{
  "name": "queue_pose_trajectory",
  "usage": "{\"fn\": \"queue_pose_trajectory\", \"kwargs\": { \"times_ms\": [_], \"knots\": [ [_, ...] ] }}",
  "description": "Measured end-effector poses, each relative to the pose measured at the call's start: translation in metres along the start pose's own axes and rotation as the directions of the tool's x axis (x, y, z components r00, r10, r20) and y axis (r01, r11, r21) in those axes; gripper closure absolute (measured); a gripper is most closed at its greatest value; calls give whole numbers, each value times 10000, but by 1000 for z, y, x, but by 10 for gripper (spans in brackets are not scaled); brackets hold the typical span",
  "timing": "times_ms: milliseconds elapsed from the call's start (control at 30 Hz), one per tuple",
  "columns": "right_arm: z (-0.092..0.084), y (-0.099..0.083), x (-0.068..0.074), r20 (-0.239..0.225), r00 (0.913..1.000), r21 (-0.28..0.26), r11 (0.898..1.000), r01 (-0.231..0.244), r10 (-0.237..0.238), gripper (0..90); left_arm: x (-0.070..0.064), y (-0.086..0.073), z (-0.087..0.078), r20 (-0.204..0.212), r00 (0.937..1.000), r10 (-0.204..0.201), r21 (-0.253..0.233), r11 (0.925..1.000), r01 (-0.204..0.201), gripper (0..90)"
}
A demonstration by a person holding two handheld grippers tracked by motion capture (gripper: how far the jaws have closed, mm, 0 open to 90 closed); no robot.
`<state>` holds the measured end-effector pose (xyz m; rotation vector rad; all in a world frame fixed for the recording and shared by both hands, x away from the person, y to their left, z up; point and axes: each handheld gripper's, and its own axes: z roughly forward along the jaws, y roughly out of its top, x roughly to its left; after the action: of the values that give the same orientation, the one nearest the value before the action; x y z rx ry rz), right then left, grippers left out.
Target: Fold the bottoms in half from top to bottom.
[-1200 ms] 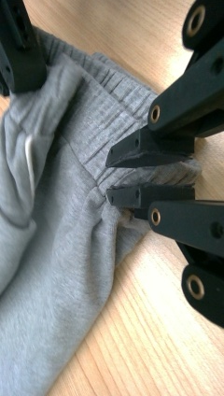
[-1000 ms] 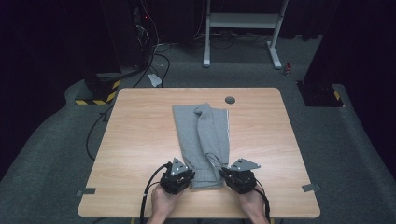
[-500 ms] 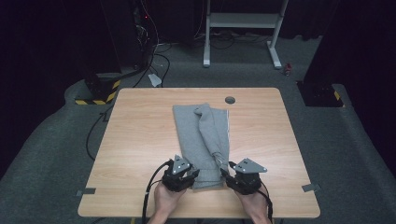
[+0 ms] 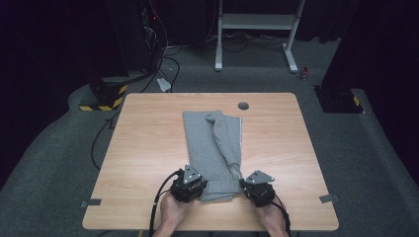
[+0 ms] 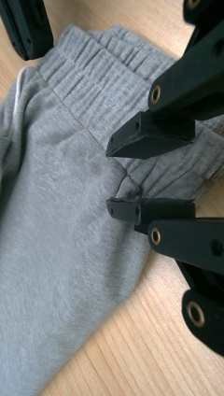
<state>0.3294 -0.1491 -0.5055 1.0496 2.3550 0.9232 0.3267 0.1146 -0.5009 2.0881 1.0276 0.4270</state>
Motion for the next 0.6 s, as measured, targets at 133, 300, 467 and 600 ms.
{"fn": "queue_pose_trajectory", "kwargs": {
  "times_ms": [133,300,467,600],
  "knots": [
    [-6,-6,-8,-95,9992,-163,9991,-380,378,814,6,1,-7,127,9986,-507,-312,9982,510,626],
    [-17,16,-4,-287,9991,-1136,9930,-328,297,713,11,15,-4,-187,9983,-548,-567,9969,537,571],
    [0,37,5,-81,10000,-968,9953,-8,0,660,22,24,13,-462,9970,-616,-256,9978,604,546],
    [18,36,6,-25,9999,-260,9996,144,-145,786,30,18,23,-469,9961,-741,271,9968,755,600]
  ]
}}
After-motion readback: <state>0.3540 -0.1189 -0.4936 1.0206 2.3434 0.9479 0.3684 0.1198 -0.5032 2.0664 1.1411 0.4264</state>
